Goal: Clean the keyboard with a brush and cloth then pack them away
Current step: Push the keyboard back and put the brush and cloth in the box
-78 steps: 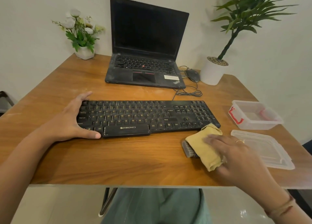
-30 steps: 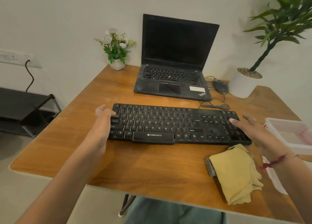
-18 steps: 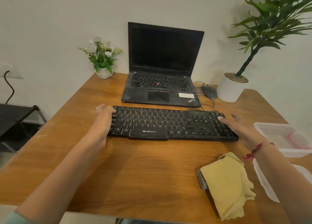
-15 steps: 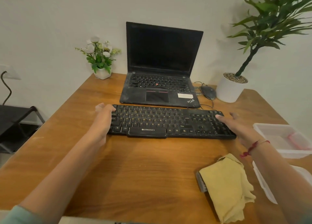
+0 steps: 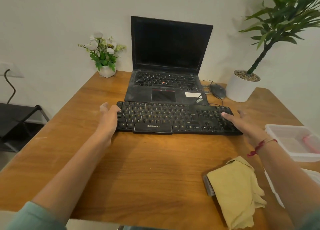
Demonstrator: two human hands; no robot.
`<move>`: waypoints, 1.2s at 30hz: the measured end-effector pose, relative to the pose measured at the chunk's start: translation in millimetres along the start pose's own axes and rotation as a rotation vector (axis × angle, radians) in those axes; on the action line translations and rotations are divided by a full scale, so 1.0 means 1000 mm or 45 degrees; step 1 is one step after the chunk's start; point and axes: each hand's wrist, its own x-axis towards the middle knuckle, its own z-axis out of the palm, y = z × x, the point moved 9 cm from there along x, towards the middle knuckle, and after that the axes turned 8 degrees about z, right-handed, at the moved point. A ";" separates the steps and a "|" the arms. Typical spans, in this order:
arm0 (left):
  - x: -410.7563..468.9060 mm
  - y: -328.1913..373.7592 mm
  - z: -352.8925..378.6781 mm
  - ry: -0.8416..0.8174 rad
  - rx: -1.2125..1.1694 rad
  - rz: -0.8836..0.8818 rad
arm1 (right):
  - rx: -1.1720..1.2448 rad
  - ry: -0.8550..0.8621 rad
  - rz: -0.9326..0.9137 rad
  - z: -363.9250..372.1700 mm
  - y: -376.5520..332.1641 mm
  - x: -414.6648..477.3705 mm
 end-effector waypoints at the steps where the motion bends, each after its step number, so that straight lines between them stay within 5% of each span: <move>1: 0.000 0.000 -0.001 0.000 0.013 0.018 | 0.012 -0.014 0.022 -0.002 0.002 0.000; 18: -0.019 0.004 -0.002 -0.044 0.046 0.096 | -0.057 0.029 0.003 -0.004 0.005 -0.028; 26: -0.068 0.042 0.006 0.013 0.441 0.544 | -0.208 0.025 -0.462 -0.015 -0.016 -0.088; 32: -0.161 0.047 0.089 -0.439 0.496 0.889 | -0.399 -0.265 -0.690 0.000 0.002 -0.167; 36: -0.197 0.032 0.137 -0.747 0.583 1.022 | -0.670 -0.139 -0.619 0.007 0.028 -0.186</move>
